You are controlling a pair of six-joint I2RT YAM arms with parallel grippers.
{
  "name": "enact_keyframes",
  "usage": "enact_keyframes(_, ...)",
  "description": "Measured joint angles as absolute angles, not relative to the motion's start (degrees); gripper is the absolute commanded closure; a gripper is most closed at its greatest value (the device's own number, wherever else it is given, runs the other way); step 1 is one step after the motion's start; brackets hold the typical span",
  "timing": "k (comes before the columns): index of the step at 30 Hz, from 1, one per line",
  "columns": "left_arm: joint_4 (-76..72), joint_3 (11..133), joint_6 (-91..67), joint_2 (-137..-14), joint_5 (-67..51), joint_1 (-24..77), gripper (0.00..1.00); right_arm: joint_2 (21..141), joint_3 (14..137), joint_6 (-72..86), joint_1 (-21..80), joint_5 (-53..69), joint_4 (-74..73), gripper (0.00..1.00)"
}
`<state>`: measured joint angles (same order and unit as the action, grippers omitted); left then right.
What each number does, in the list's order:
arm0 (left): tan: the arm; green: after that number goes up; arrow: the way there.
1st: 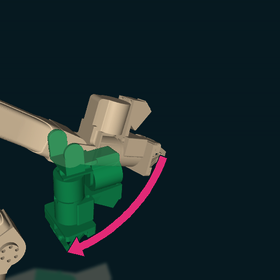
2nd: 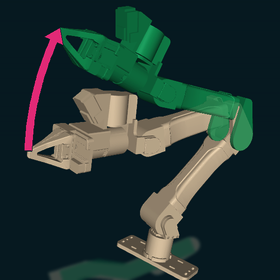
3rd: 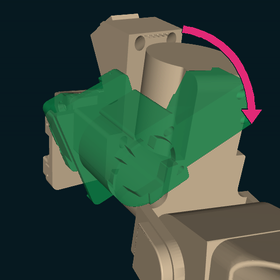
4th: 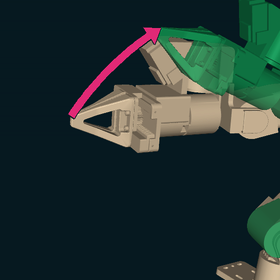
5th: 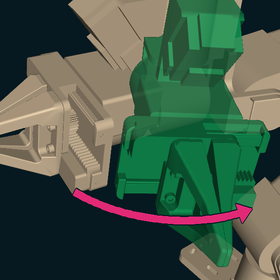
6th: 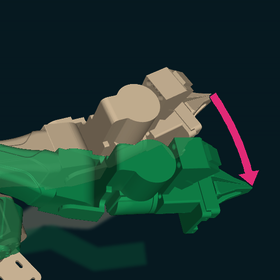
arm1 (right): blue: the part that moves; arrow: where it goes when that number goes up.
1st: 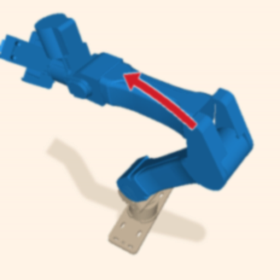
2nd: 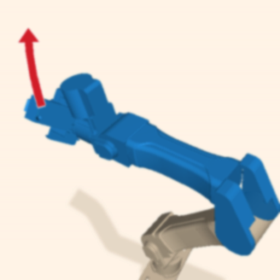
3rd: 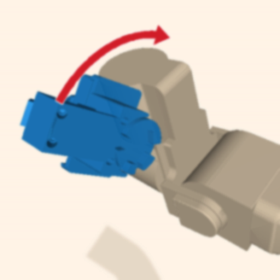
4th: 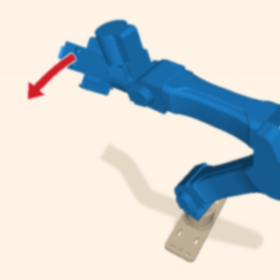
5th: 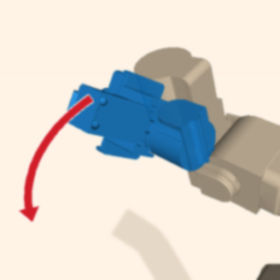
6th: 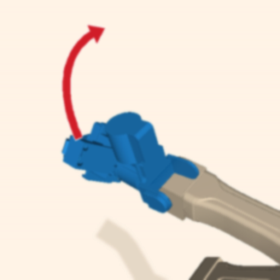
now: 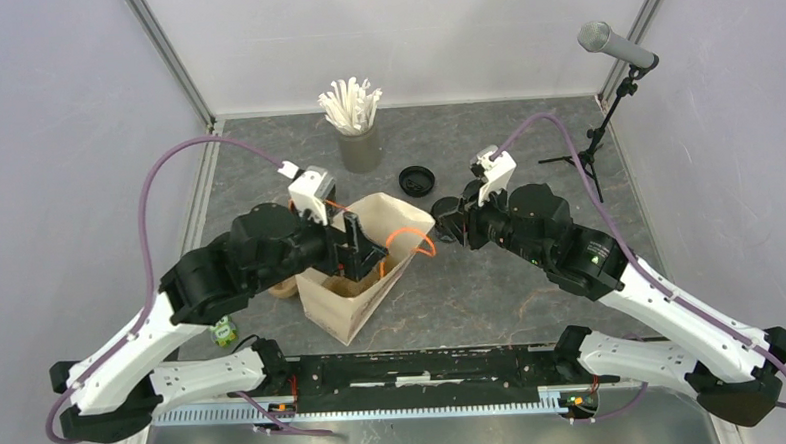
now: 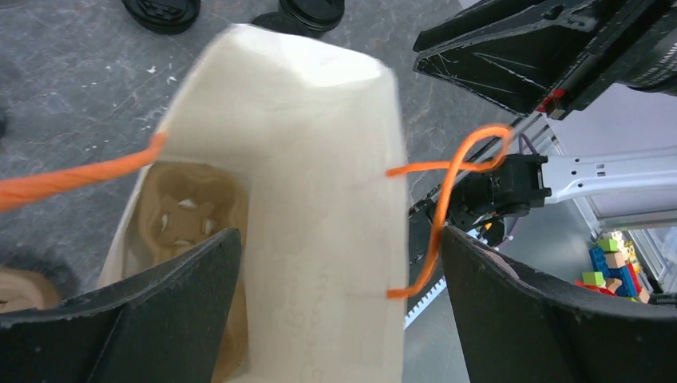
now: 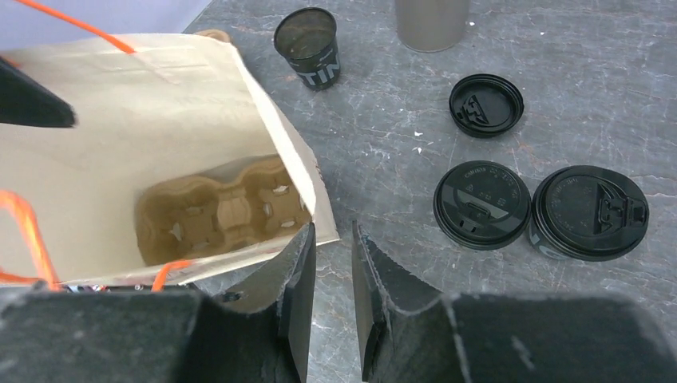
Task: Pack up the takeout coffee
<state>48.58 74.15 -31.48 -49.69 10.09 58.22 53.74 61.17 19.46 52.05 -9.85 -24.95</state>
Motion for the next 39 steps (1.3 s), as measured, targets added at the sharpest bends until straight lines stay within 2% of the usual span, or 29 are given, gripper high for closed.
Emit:
enact_keyframes(7, 44.7, 73.1, -31.5, -55.1, 8.3, 58.2, 0.00, 53.2, 61.2, 18.9, 52.0, -7.7, -24.6, 0.62)
enact_keyframes(12, 44.6, 73.1, -31.5, -54.7, 8.4, 58.2, 0.00, 53.4, 61.6, 16.6, 52.0, -4.9, -23.7, 0.46)
enact_keyframes(14, 44.6, 73.1, -31.5, -54.0, 8.5, 58.2, 0.00, 53.8, 62.1, 15.2, 52.0, -3.0, -22.5, 0.44)
enact_keyframes(19, 44.9, 74.0, -31.5, -52.3, 9.2, 58.2, 0.00, 58.0, 65.1, 13.8, 52.0, 1.3, -20.0, 0.44)
enact_keyframes(26, 48.4, 82.8, -31.5, -51.1, 14.2, 58.2, 0.00, 71.8, 76.2, 14.5, 52.0, 10.0, -17.3, 0.47)
enact_keyframes(34, 53.4, 86.4, -31.5, -45.3, 19.7, 58.2, 0.00, 86.5, 89.8, 10.4, 52.0, 16.4, -21.7, 0.42)
enact_keyframes(39, 57.5, 86.8, -31.6, -44.0, 21.8, 58.2, 0.00, 92.6, 96.2, 6.6, 52.0, 17.6, -25.7, 0.49)
